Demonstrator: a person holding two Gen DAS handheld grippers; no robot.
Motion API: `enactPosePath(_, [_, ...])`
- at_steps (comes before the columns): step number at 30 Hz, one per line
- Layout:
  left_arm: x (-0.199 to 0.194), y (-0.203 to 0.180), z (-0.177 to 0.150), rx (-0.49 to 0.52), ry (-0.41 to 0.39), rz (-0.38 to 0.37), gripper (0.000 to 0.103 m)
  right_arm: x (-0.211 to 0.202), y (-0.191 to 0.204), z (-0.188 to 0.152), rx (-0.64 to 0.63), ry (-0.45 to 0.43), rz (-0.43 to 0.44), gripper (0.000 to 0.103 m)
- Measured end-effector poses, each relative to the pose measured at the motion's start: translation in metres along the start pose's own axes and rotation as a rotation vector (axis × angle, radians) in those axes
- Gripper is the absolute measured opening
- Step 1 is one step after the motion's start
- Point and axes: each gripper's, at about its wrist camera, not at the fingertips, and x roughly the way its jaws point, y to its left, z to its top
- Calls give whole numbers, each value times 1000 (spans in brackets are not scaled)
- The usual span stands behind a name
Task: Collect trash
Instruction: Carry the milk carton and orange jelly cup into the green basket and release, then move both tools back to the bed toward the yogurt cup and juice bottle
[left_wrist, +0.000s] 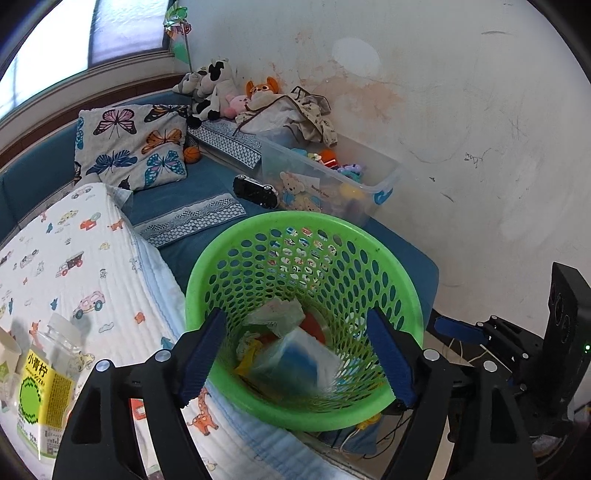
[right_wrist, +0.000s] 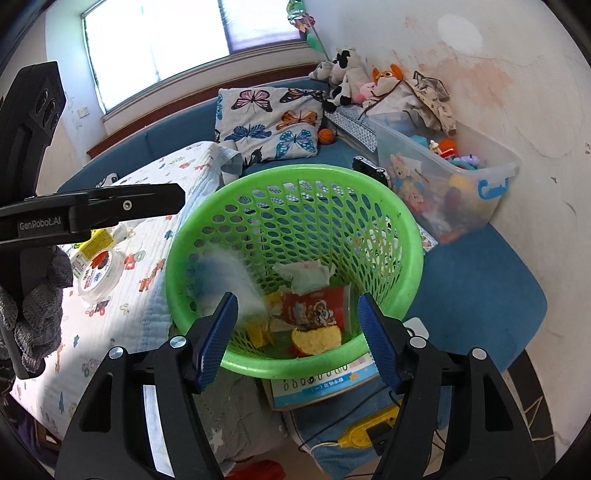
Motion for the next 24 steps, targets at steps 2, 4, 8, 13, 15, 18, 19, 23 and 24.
enactPosePath(2, [-7, 3, -3, -7, -11, 4, 76, -2, 2, 0, -3, -2, 5, 68])
enactPosePath(4, [-15, 9, -7, -14, -21, 14, 76, -3, 5, -1, -8, -5, 8, 68])
enactPosePath(8, [-30, 23, -18, -25, -33, 55, 76, -7, 12, 0, -18, -17, 18, 71])
enactPosePath(13, [-50, 47, -37, -68, -41, 91, 76, -9, 26, -1, -27, -22, 39, 73])
enactPosePath(15, [-58, 58, -43, -88, -44, 106, 76, -9, 33, -1, -38, -21, 45, 73])
enactPosePath(18, [-73, 75, -55, -117, -52, 131, 76, -9, 44, 1, -55, -19, 59, 74])
enactPosePath(19, [-79, 82, -60, -128, -56, 142, 76, -9, 48, 1, -62, -20, 65, 74])
enactPosePath(23, [-100, 105, -75, -164, -66, 180, 76, -5, 69, 2, -92, -16, 93, 76])
enactPosePath(24, [-104, 111, -79, -175, -66, 190, 76, -3, 74, 3, -99, -14, 100, 77])
